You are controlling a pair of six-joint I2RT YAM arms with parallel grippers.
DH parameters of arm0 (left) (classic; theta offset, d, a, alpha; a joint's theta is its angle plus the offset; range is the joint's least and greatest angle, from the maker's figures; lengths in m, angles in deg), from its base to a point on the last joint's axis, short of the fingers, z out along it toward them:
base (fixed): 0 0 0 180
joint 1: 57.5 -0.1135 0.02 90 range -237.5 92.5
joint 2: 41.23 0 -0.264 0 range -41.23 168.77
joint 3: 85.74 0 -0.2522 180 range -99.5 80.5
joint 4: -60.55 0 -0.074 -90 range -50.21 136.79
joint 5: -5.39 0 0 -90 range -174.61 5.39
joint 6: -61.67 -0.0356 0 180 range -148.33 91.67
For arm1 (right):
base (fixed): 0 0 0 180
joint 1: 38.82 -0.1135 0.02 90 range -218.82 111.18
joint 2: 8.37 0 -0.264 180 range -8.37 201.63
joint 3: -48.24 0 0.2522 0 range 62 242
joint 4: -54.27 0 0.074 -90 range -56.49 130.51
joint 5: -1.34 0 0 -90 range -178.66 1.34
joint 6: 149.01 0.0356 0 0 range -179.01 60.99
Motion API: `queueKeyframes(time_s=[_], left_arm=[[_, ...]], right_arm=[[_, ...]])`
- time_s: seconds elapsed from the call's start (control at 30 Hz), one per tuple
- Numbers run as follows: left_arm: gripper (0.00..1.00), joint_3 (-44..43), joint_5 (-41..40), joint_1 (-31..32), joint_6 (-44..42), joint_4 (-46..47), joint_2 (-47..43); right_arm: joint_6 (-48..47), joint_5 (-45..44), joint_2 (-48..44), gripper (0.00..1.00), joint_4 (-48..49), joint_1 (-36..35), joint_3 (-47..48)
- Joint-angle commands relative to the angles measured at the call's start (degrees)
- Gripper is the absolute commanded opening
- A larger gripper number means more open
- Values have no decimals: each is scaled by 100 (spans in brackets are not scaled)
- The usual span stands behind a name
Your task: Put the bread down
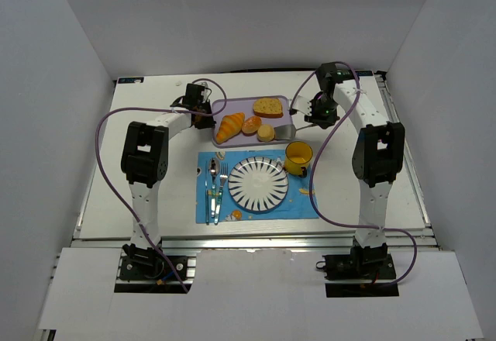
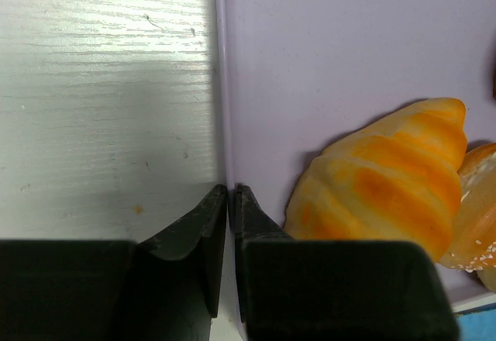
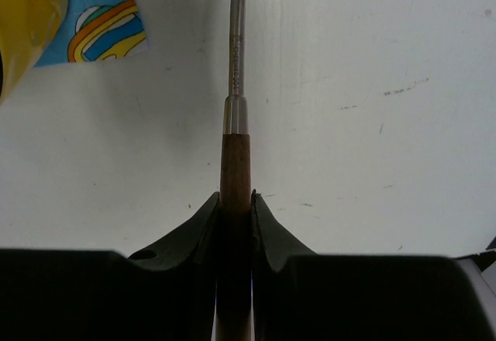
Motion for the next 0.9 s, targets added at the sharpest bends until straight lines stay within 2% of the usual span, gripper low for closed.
queueKeyframes(time_s=[0.0, 0.53, 0.87], left_arm=[[21, -117, 31, 0, 3, -111, 96], [20, -91, 40, 0, 21, -111, 149], [20, -65, 49, 0, 39, -111, 140]], right_arm=[[-660, 385, 130, 0, -556, 1, 197], [-396, 1149, 349, 0, -81, 71, -67], [-378, 1703, 762, 0, -565, 159, 302]])
